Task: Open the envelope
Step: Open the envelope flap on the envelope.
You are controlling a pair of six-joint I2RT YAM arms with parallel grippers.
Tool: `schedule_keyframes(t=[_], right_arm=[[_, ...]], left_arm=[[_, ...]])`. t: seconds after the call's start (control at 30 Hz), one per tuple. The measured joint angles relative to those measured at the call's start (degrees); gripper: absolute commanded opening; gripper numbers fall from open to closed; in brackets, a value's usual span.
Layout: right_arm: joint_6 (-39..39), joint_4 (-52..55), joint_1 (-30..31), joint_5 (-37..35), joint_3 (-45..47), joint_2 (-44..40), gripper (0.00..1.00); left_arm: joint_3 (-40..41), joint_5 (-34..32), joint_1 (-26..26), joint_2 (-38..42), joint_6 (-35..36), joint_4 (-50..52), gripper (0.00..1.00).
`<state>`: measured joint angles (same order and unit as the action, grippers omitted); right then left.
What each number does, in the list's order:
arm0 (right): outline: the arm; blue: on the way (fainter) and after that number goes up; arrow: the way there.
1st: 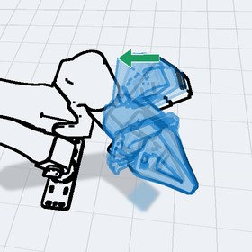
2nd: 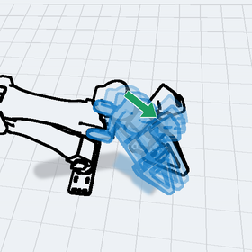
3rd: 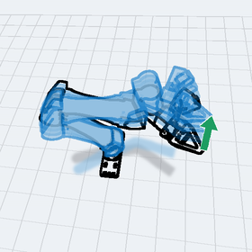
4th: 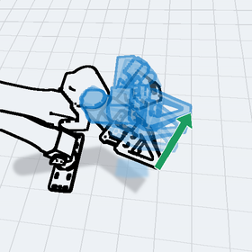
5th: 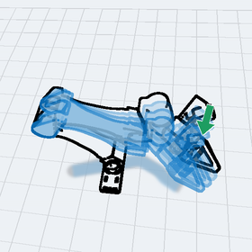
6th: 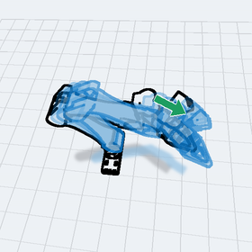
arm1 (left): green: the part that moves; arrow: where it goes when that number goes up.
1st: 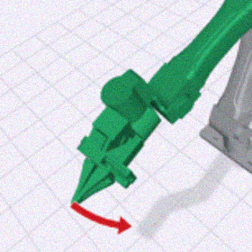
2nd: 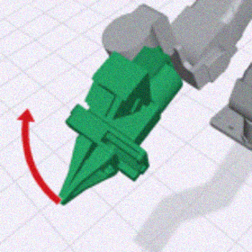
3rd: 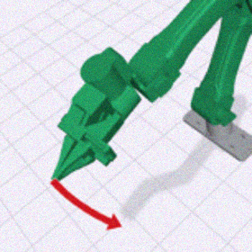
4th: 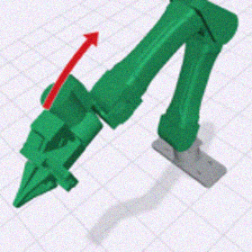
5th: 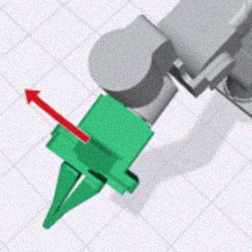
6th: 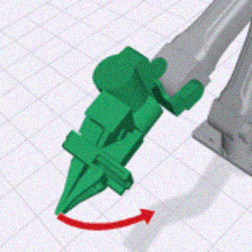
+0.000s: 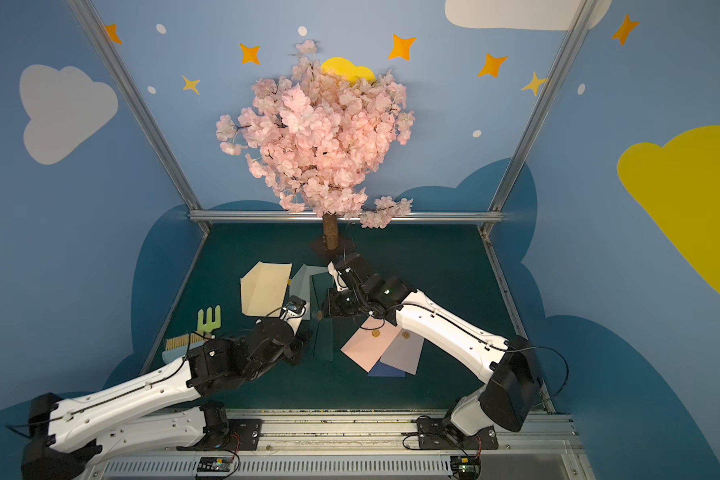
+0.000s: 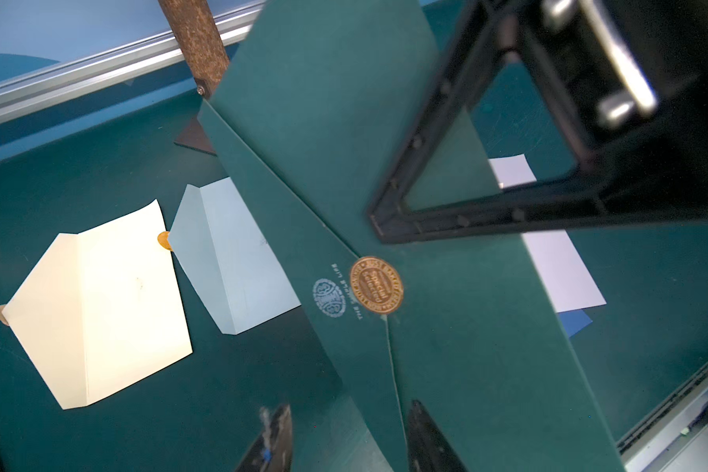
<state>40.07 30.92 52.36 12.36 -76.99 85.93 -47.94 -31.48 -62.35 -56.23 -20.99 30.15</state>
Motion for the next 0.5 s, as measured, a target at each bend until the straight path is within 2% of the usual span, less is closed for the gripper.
schedule_keyframes(t=[0.23, 0.5], right_arm=[[0.02, 0.79, 0.42, -1.38, -1.16, 0.09, 0.00], [0.07, 1.14, 0.85, -2.08, -1.88, 0.20, 0.00]], left_arm=[[0.00, -2.99, -1.55, -1.55, -0.48, -2.08, 0.49], [0.02, -3.23, -1.57, -3.50, -2.01, -4.15, 0.49]])
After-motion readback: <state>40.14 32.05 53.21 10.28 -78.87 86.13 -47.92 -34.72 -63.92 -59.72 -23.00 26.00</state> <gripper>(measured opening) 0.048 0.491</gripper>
